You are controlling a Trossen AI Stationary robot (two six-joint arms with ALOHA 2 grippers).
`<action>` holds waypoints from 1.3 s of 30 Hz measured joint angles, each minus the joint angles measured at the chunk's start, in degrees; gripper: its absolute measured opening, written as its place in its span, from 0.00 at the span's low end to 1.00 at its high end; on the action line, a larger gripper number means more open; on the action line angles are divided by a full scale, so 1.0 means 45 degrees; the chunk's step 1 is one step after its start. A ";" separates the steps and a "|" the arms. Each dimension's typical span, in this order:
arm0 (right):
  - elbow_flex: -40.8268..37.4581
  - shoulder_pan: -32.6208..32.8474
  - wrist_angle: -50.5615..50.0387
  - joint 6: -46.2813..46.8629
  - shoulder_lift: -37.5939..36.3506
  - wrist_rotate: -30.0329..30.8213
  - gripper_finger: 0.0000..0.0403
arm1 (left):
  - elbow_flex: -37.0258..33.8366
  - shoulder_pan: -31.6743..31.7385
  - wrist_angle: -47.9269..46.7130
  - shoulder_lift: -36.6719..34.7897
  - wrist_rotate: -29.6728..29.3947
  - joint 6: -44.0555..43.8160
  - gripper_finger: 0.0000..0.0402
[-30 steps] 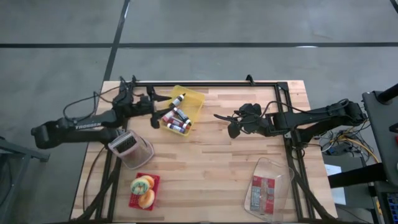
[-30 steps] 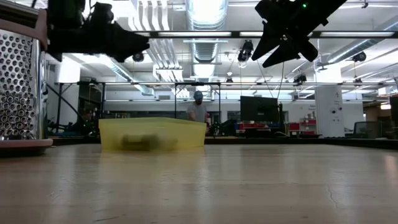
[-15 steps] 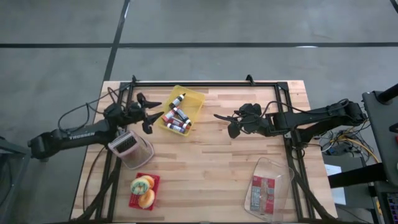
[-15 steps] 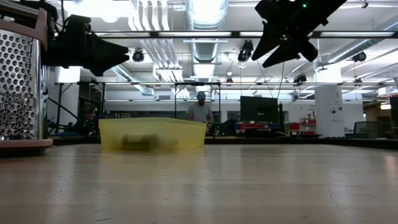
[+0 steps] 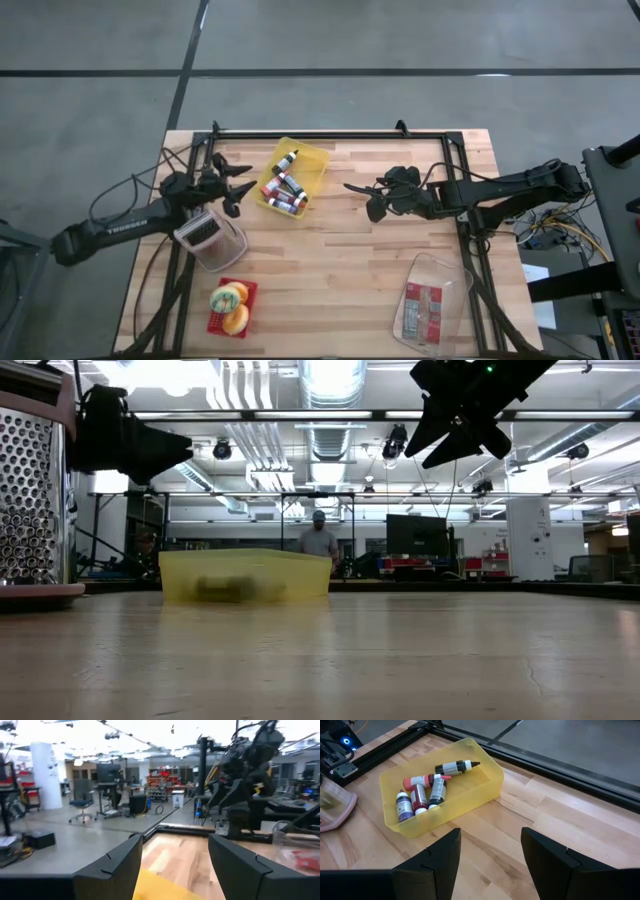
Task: Pick & Place Food Item
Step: Return to Home Position
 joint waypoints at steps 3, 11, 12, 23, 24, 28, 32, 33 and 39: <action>0.0000 0.0000 0.0000 0.0002 0.0000 0.0000 0.50 | 0.0000 0.0000 -0.0868 -0.0426 -0.0232 0.0005 0.58; 0.0000 -0.0001 0.0000 0.0002 0.0000 0.0001 0.50 | 0.0000 0.0000 -0.2123 -0.1900 0.0382 0.1054 0.58; 0.0003 -0.0002 0.0003 0.0002 0.0000 0.0000 0.50 | 0.0000 0.0000 -0.2359 -0.2139 0.0391 0.1104 0.58; 0.0000 -0.0005 0.0000 -0.0003 -0.0005 0.0005 0.50 | 0.0000 0.0000 -0.4821 -0.5190 0.0409 0.1370 0.58; 0.0000 0.0000 0.0021 -0.0003 -0.0002 0.0000 0.50 | 0.0000 0.0000 -0.4901 -0.5172 0.0342 0.1382 0.58; 0.0000 0.0000 0.0028 -0.0001 0.0000 -0.0005 0.50 | 0.0000 0.0000 -0.5000 -0.5184 0.0202 0.1421 0.58; 0.0000 -0.0004 0.0029 0.0001 0.0000 -0.0005 0.50 | -0.0005 0.0000 -0.4419 -0.5165 0.0088 0.1501 0.58; 0.0000 -0.0003 0.0027 0.0002 0.0000 -0.0005 0.50 | -0.0005 0.0000 -0.4244 -0.5184 -0.0009 0.1506 0.58; 0.0000 0.0000 0.0019 0.0000 0.0000 -0.0005 0.50 | -0.0005 0.0000 -0.3921 -0.5184 -0.1560 0.1494 0.58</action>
